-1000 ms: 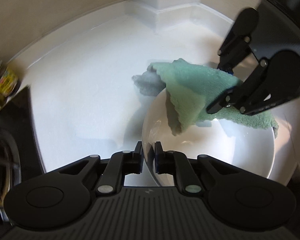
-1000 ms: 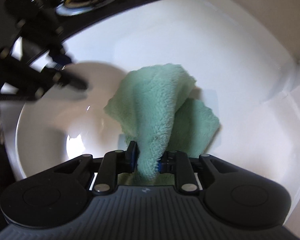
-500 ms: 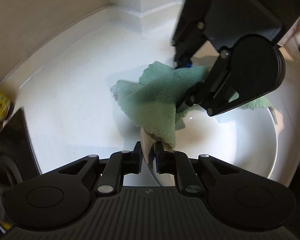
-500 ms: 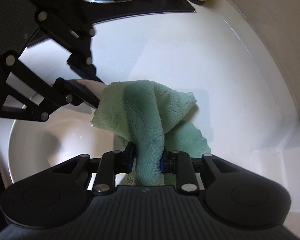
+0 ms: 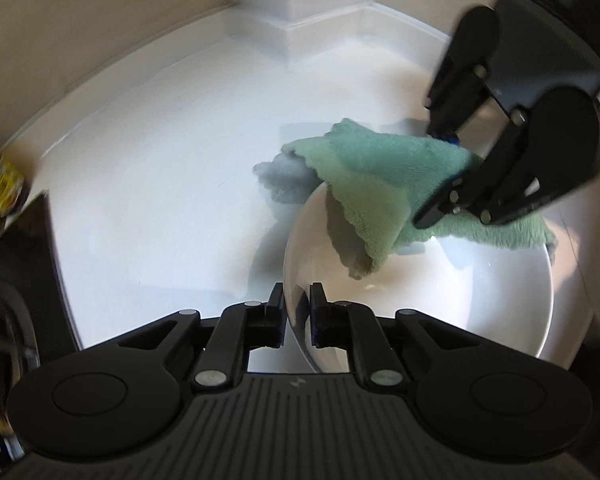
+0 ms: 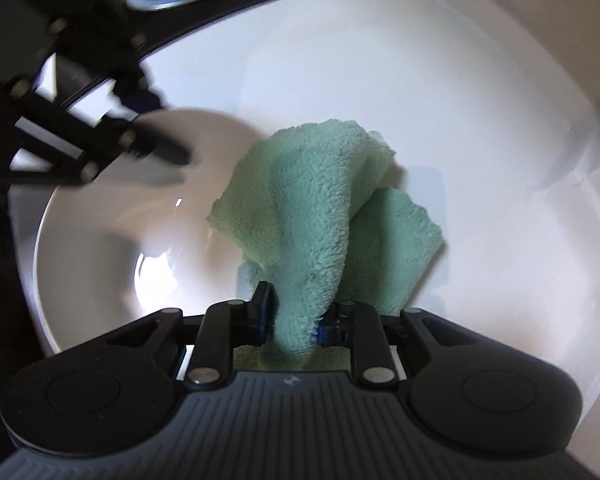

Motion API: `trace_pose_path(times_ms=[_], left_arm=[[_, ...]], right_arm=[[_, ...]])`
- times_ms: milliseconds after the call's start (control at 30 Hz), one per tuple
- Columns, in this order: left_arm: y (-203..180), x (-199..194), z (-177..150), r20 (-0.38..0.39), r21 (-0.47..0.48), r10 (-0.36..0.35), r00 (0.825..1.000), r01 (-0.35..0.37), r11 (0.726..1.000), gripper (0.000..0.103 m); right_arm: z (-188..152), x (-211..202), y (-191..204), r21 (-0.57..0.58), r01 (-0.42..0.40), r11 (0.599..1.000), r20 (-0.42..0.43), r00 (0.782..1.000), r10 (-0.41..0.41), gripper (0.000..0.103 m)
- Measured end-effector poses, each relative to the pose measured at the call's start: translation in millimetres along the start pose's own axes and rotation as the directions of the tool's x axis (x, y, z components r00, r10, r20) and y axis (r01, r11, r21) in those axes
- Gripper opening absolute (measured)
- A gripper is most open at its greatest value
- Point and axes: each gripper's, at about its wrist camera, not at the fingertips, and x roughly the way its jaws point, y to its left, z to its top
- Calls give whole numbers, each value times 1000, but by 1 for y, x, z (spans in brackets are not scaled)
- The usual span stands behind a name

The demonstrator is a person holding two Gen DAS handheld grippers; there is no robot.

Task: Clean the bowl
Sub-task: 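Rub the green towel along the bowl interior with the right gripper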

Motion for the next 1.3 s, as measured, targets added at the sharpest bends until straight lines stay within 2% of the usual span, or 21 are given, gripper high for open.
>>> trace_pose_path(times_ms=[67,133,200,367,567,700,767,867,1000,1133,1300], left_arm=[[-2,1,2,1,51,3,1000,-3,999,12],[-5,1,4,-2,107,10,1000,-10,994,13],[-5,0,5,-3,122,10,1000,-9,992,14],[-6,-10,1,-5,51,14,1000,-13,999,14],[-2,-19,-11,-15,-145,25,1000,-27,989,14],[-1,-19,-15,-5,-181,26,1000,-27,983,15],[3,-18,-15,6,-191,23,1000,-21,981,13],[10,-17,-11,13,-168,13,1000,-10,986,12],[10,-9,-7,11,-89,9,1000,-8,996,11],[6,-10,-6,6,-17,31,999,-31,999,12],[5,-16,-9,4,-30,42,999,-42,999,13]], right_arm=[[3,1,0,-37,2,999,-20,1000,-3,19],[13,3,4,-111,37,993,-17,999,-39,20],[22,5,7,-150,55,987,-9,998,-57,20],[43,9,15,-197,78,977,26,997,-75,24],[29,5,-2,-34,27,999,80,997,-24,22],[13,7,0,72,11,997,117,993,-20,20],[8,9,2,80,12,997,111,994,-21,18],[2,11,5,59,2,998,82,997,-7,16],[3,9,4,4,-30,1000,30,999,30,16],[20,13,6,-54,37,998,13,999,-37,18],[41,18,10,-92,105,990,62,993,-100,20]])
